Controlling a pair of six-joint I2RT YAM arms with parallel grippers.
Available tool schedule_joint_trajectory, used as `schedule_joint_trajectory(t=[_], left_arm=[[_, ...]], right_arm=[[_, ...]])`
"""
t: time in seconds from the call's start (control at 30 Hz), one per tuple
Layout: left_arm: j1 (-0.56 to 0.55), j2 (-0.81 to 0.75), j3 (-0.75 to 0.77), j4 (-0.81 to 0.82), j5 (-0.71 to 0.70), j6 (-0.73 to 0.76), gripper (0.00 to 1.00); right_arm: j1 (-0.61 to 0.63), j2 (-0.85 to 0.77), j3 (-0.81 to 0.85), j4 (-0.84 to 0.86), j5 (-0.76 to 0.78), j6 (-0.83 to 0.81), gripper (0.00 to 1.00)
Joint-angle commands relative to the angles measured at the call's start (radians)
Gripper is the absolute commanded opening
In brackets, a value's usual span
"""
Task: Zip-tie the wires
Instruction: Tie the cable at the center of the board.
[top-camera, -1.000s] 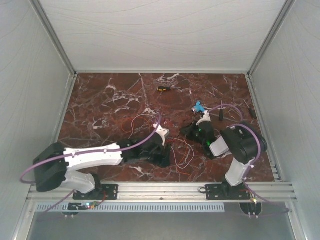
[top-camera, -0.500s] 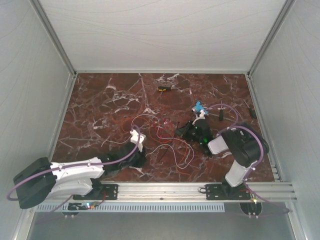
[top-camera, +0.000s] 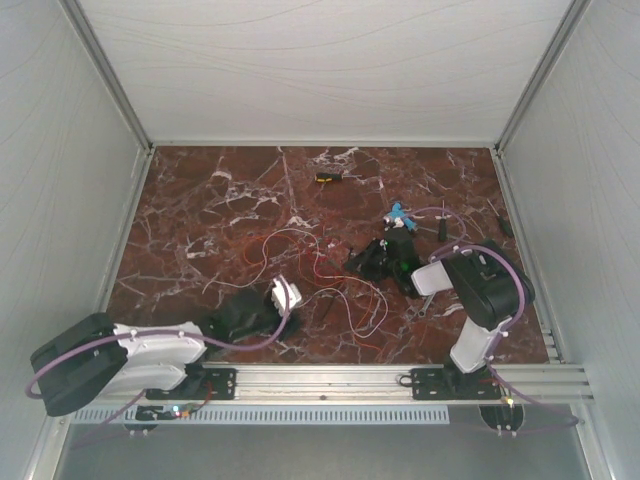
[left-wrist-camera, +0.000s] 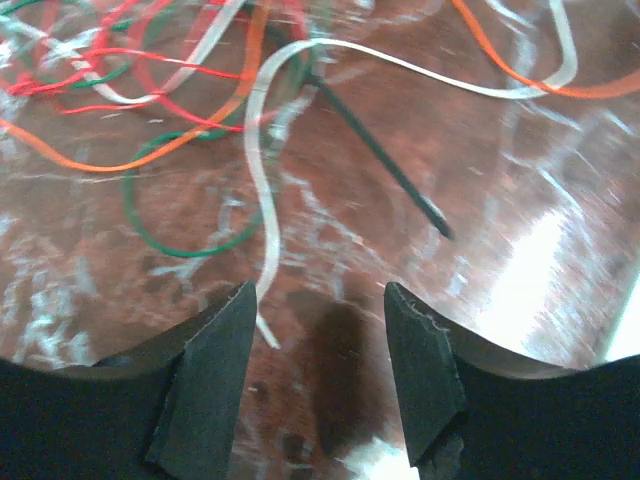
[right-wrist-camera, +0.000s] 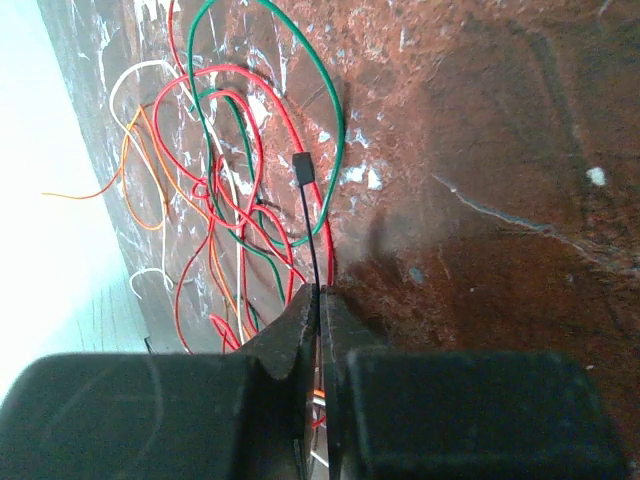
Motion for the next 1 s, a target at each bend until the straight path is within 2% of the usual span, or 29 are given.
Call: schedule_joint_trajectory(t=[0.0, 0.17, 0.23, 0.37, 0.43, 0.63, 0.97], left_arm=[[-0.067, -0.05, -0.08, 0.249, 0.143, 0.29, 0.57], [-0.068, 0.0, -0.118, 0.4, 0.159, 0.393, 0.6], [-0.07, 0.074, -0.117, 0.449, 0.159, 0.435, 0.6], [-0.107, 0.25, -0.147, 0.705, 0.088, 0.559, 0.61], [-0.116, 0.311, -0.141, 0.771, 0.087, 0.619, 0.62], [-0.118, 0.371, -0.128, 0.805, 0.179, 0.715, 0.64], [-0.118, 0.402, -0.011, 0.51, 0.301, 0.899, 0.64]], right_arm=[[-0.003, -0.004, -0.024, -0.087, -0.011, -0.063, 0.0], [-0.006, -0.02, -0.028, -0.124, -0.014, -0.157, 0.0], [-0.005, -0.02, -0.032, -0.125, -0.02, -0.165, 0.0], [-0.003, -0.01, -0.039, -0.109, -0.047, -0.159, 0.0], [-0.003, -0.001, -0.039, -0.102, -0.058, -0.155, 0.0], [-0.007, 0.002, -0.037, -0.103, -0.083, -0.149, 0.0], [-0.009, 0.012, -0.028, -0.105, -0.117, -0.137, 0.0]])
